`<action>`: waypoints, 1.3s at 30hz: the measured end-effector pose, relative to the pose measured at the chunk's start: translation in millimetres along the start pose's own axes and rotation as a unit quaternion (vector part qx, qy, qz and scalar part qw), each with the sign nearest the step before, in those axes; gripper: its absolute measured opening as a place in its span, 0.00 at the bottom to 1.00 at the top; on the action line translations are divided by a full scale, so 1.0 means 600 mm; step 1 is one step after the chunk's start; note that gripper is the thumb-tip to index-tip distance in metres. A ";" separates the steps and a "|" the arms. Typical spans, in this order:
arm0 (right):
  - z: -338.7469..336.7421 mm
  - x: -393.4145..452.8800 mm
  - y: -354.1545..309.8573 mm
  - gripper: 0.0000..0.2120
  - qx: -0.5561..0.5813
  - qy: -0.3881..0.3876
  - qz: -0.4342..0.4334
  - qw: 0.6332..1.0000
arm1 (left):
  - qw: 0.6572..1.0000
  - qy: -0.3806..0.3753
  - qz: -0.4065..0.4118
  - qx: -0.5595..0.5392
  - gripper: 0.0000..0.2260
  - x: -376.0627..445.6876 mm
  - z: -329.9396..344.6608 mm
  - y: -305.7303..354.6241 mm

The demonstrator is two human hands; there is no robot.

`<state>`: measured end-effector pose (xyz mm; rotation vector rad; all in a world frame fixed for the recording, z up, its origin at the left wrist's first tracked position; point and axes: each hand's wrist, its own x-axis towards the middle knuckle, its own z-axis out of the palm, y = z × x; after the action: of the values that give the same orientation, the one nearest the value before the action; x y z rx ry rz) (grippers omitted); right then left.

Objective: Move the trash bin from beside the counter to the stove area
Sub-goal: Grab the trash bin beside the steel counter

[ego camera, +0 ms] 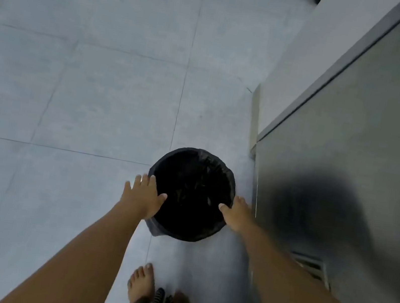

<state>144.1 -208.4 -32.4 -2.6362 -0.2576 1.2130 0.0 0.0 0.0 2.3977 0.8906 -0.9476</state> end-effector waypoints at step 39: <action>-0.300 -0.253 -0.189 0.34 0.250 0.107 0.071 0.960 | 0.840 0.109 -0.094 -0.524 0.26 -0.198 -0.364 0.025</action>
<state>177.0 -161.6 223.0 -2.3326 0.2510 0.8733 42.2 65.0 236.5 1.4679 1.2967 -0.1040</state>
